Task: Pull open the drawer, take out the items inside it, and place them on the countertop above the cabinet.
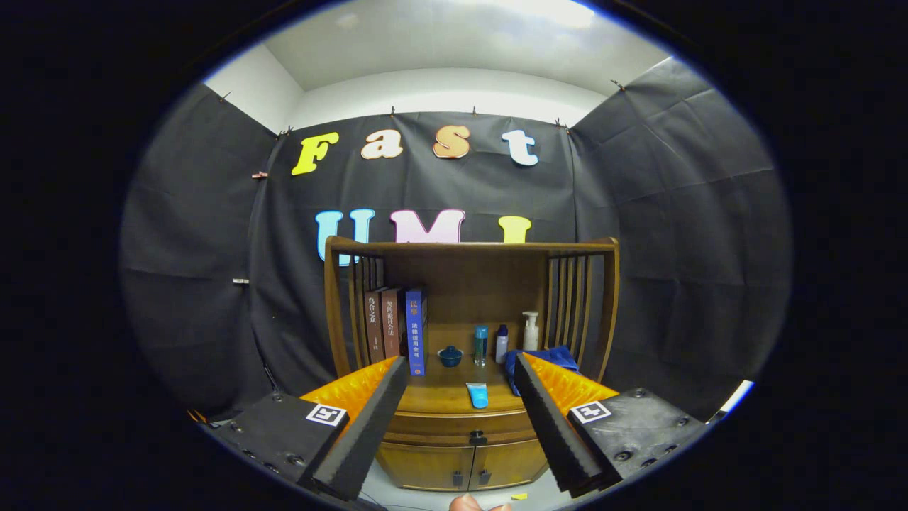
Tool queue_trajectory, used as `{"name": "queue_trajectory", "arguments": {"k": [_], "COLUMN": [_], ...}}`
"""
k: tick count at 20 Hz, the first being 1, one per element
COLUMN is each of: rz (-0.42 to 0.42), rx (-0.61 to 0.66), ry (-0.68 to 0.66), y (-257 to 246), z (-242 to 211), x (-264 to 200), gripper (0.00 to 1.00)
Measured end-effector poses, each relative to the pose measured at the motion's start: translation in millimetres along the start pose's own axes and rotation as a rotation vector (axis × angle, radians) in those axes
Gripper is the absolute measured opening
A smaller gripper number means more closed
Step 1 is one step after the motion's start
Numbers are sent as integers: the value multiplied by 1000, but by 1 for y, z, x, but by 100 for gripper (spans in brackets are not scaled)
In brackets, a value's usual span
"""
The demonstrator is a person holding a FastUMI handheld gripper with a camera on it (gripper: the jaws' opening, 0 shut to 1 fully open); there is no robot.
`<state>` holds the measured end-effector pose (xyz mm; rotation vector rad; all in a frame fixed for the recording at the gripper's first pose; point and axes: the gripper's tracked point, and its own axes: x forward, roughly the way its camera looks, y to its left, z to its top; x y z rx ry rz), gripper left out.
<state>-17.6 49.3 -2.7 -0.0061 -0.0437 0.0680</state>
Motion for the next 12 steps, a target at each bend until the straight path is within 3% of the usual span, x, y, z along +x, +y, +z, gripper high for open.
{"name": "queue_trajectory", "arguments": {"k": [12], "rz": [6], "rx": [29], "ry": [-11], "y": [3], "z": [8], "x": [-6], "gripper": [98]}}
